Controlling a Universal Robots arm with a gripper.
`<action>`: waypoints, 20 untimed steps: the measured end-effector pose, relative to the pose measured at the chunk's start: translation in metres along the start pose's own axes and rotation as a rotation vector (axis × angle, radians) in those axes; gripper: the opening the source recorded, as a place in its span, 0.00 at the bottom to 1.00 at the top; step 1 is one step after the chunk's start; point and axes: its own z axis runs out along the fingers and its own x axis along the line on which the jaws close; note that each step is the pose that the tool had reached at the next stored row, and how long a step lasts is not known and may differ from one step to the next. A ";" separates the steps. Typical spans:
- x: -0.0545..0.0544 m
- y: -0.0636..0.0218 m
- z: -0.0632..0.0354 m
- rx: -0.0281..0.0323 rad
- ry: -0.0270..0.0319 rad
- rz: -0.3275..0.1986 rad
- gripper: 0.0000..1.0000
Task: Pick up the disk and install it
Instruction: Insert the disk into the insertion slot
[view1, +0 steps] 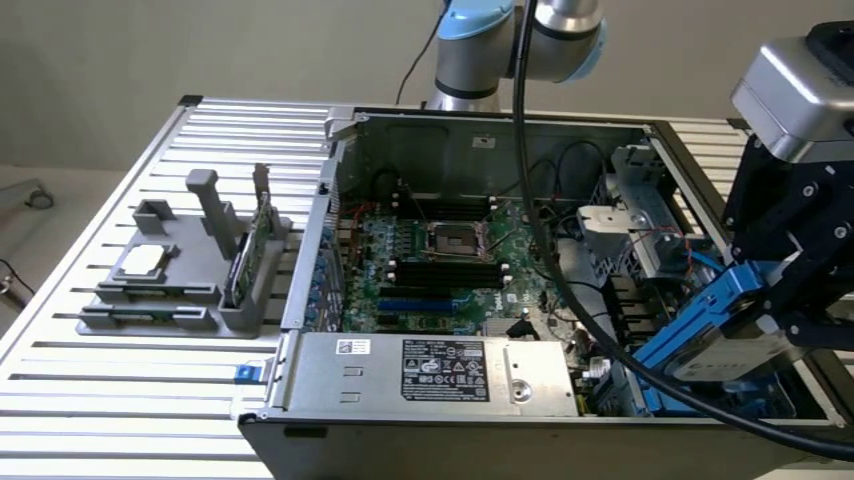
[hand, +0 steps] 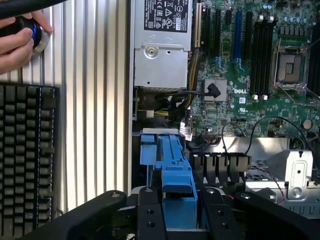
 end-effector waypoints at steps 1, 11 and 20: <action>0.000 0.0000 0.0008 0.0000 -0.0003 0.000 0.33; 0.003 0.0000 0.0025 0.0000 -0.0008 0.000 0.41; 0.005 0.0001 0.0025 0.0001 -0.0042 0.000 0.41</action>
